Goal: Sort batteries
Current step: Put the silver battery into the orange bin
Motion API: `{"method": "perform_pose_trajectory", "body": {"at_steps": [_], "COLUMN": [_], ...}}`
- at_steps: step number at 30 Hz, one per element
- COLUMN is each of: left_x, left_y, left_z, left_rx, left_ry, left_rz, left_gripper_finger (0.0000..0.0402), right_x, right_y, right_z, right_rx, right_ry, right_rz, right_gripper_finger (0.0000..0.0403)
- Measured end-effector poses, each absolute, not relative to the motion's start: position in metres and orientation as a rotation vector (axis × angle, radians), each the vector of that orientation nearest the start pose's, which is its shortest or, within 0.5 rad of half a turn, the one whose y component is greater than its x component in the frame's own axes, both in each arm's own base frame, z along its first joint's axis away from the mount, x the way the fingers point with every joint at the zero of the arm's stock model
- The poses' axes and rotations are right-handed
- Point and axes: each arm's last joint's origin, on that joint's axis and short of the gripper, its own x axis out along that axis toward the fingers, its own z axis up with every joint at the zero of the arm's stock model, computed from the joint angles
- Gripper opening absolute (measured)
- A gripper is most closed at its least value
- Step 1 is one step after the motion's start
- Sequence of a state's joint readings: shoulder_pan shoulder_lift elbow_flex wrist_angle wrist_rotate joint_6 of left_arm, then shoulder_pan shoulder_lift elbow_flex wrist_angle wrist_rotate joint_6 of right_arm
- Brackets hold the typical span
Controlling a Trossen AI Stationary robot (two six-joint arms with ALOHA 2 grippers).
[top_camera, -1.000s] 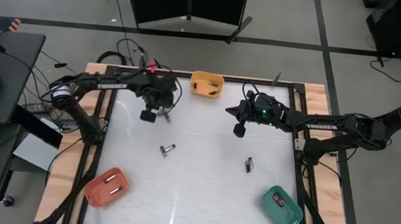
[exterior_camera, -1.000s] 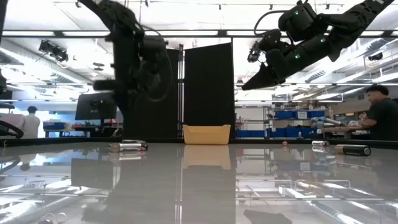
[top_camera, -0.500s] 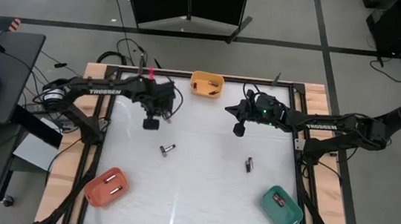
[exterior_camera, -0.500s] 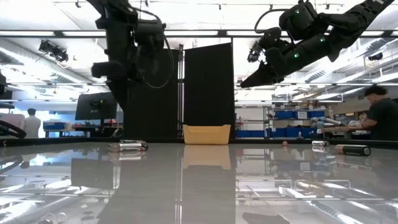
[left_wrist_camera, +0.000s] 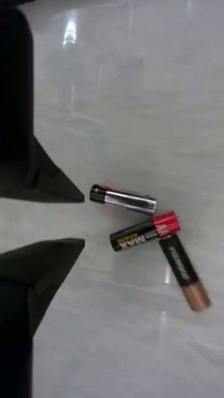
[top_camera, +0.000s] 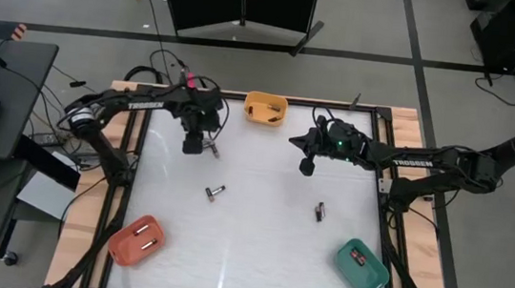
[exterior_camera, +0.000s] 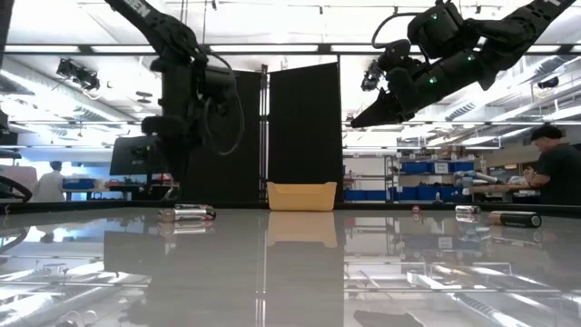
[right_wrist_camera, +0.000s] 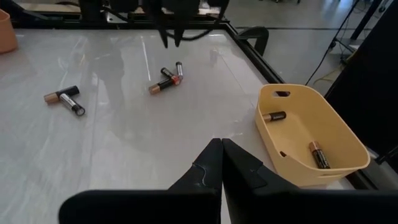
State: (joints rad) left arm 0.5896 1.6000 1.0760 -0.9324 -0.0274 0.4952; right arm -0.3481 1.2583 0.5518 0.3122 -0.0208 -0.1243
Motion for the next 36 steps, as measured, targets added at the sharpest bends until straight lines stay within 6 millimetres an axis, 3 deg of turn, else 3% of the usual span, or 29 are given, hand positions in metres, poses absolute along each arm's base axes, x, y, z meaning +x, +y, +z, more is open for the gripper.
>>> {"method": "perform_pose_trajectory", "body": {"at_steps": [6, 12, 26, 36], "left_x": [0.240, 0.243, 0.248, 0.248], "left_y": [0.163, 0.166, 0.176, 0.181], "left_z": [0.187, 0.176, 0.152, 0.144], "left_rx": [0.101, 0.159, 0.114, 0.078], "left_ry": [1.531, 1.572, 1.586, 1.592], "left_rz": [0.111, 0.044, 0.022, 0.009], "left_gripper_finger": [0.0167, 0.0185, 0.0183, 0.0126], "right_x": [0.238, 0.237, 0.237, 0.237], "right_y": [-0.086, -0.086, -0.085, -0.085], "right_z": [0.202, 0.202, 0.201, 0.201], "right_rx": [-0.052, -0.053, -0.052, -0.052], "right_ry": [0.428, 0.436, 0.439, 0.440], "right_rz": [-0.295, -0.294, -0.294, -0.294], "right_gripper_finger": [0.0013, 0.0013, 0.0013, 0.0013]}}
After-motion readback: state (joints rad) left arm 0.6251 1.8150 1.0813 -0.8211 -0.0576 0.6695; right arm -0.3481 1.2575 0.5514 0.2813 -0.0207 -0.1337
